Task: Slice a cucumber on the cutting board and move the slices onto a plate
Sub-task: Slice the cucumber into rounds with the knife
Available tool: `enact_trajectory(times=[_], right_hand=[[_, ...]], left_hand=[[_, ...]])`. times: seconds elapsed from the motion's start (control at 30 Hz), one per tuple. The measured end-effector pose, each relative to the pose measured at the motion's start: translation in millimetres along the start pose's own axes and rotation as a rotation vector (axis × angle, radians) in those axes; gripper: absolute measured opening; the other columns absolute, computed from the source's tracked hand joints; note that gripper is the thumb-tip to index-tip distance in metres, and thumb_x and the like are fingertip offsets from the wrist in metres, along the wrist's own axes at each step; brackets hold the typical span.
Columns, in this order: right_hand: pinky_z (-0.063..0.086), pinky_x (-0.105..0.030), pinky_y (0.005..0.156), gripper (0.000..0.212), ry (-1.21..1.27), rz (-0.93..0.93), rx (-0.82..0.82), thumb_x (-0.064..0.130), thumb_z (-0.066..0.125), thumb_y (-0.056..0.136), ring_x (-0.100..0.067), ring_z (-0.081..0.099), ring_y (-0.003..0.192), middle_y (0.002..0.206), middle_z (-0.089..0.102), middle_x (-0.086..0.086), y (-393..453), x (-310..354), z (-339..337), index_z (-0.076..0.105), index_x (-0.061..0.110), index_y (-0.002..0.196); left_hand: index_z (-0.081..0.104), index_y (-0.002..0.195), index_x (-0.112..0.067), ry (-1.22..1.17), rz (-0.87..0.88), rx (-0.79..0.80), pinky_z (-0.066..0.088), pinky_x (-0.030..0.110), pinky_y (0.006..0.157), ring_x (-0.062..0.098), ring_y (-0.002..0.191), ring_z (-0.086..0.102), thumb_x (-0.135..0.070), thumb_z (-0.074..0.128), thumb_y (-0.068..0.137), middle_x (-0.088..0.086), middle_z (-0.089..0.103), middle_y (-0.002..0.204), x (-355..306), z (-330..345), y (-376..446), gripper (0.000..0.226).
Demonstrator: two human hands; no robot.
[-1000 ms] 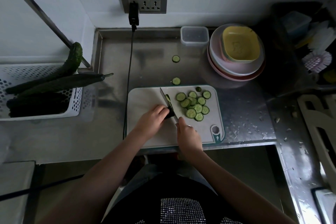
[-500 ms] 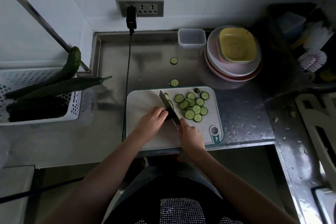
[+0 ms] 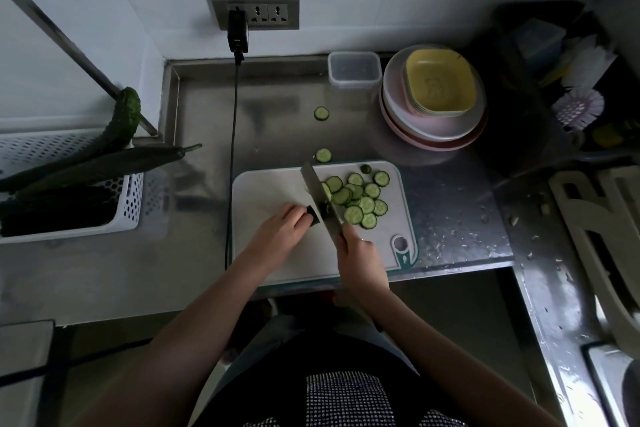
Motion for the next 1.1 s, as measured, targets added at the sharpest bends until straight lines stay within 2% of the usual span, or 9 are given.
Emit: enact_trajectory(times=[0.3,0.5,0.7,0.87,1.1], right_hand=[[0.045,-0.042,0.059,0.018,-0.052,-0.011,0.034,0.029,0.032,0.101,-0.038,0.058,0.072,0.08,0.061,-0.019,3,3,9,0.039,0.013,0.098],[0.045,-0.04,0.059,0.02,-0.181,-0.07,0.023,0.029,0.031,0.102,-0.038,0.062,0.077,0.084,0.065,-0.018,4,7,13,0.04,0.012,0.107],[0.045,-0.04,0.059,0.02,-0.273,-0.104,0.022,0.027,0.03,0.103,-0.038,0.064,0.08,0.088,0.066,-0.017,8,10,19,0.039,0.012,0.111],[0.044,-0.04,0.062,0.005,-0.332,-0.053,0.085,0.015,0.033,0.101,-0.038,0.063,0.083,0.092,0.065,-0.017,12,-3,29,0.035,0.014,0.106],[0.049,-0.044,0.069,0.013,-0.32,-0.022,0.124,0.01,0.032,0.098,-0.039,0.062,0.087,0.096,0.063,-0.019,12,-5,29,0.035,0.014,0.11]], left_hand=[[0.066,0.092,-0.003,0.002,-0.017,-0.029,0.057,0.032,0.06,0.021,0.097,0.048,0.001,0.079,0.066,0.01,0.06,0.093,0,-4,2,0.03],[0.066,0.091,-0.004,0.015,-0.014,-0.039,0.057,0.03,0.061,0.019,0.097,0.047,0.0,0.081,0.063,0.008,0.06,0.092,-2,-7,1,0.032],[0.066,0.09,-0.004,0.01,-0.026,-0.068,0.056,0.03,0.056,0.019,0.096,0.047,0.001,0.082,0.059,0.009,0.062,0.09,-2,-15,4,0.035],[0.066,0.091,-0.003,-0.008,-0.026,-0.08,0.057,0.032,0.055,0.02,0.097,0.048,0.006,0.079,0.058,0.01,0.063,0.093,-1,-11,2,0.037],[0.064,0.092,-0.003,-0.014,-0.028,-0.095,0.057,0.034,0.056,0.021,0.096,0.049,0.005,0.079,0.06,0.011,0.062,0.093,1,-10,1,0.036]])
Point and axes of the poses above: each hand's wrist, its own y-axis towards the middle knuckle, its own z-axis out of the palm, x = y × z, the point moved 10 cm from there along y, towards the middle knuckle
